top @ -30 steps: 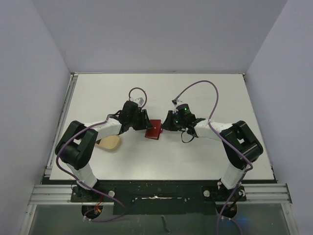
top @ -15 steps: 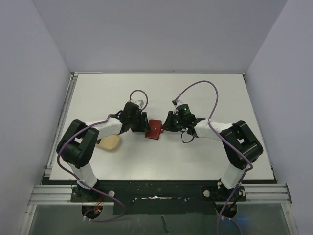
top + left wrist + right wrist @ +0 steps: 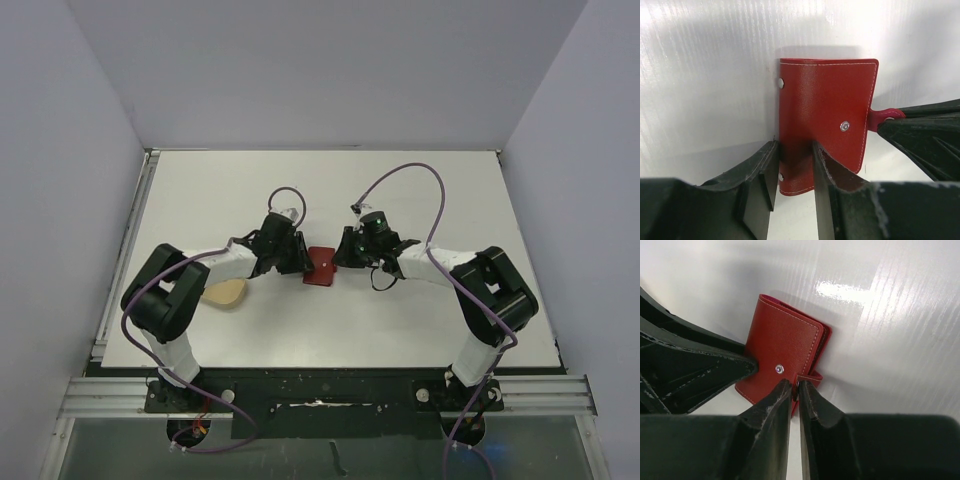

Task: Put the credit cards into the card holder
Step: Close the card holder at the center of the board.

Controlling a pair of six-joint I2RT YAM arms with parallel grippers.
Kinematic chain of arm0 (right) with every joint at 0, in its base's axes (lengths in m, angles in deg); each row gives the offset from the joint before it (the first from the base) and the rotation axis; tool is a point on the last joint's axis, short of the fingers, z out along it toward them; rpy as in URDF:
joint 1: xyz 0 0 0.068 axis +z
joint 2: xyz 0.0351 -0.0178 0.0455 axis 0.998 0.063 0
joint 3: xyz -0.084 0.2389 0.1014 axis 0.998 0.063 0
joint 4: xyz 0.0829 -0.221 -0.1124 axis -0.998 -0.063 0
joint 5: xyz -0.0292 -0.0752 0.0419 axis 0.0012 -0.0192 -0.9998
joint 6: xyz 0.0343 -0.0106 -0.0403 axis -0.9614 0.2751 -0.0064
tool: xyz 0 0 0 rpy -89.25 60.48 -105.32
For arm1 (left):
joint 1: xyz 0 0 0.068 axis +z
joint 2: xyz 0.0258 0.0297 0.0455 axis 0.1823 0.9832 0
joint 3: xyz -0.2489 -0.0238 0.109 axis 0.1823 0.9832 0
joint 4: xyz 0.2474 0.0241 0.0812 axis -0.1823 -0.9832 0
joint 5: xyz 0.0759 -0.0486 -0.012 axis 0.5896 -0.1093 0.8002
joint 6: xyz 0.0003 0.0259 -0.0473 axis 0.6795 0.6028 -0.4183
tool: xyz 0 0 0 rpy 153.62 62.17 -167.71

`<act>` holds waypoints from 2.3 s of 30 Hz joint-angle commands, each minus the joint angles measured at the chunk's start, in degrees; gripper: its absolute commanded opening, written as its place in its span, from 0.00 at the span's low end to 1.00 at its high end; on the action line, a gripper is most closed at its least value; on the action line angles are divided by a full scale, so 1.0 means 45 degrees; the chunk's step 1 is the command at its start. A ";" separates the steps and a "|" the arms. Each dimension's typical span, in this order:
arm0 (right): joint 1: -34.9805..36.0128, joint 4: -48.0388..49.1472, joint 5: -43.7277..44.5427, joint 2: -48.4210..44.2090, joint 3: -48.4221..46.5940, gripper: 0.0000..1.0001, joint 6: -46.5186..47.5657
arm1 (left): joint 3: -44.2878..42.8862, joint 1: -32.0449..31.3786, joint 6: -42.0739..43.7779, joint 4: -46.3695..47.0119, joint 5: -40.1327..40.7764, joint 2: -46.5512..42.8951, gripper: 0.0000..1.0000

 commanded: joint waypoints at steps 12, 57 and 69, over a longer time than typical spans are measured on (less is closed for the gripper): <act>-0.0022 -0.0065 -0.0376 0.0166 -0.1049 0.18 0.0427 | 0.0636 -0.0331 -0.1152 0.0347 0.0204 -0.0389 0.27; -0.1701 0.1971 -0.2710 -0.1011 0.0977 0.31 -0.1123 | -0.1675 0.0412 0.1450 -0.0110 -0.2161 -0.0081 0.28; -0.1734 0.2968 -0.3018 0.0061 0.1256 0.33 -0.1701 | -0.1172 0.0415 0.1626 0.0246 -0.2060 0.0972 0.24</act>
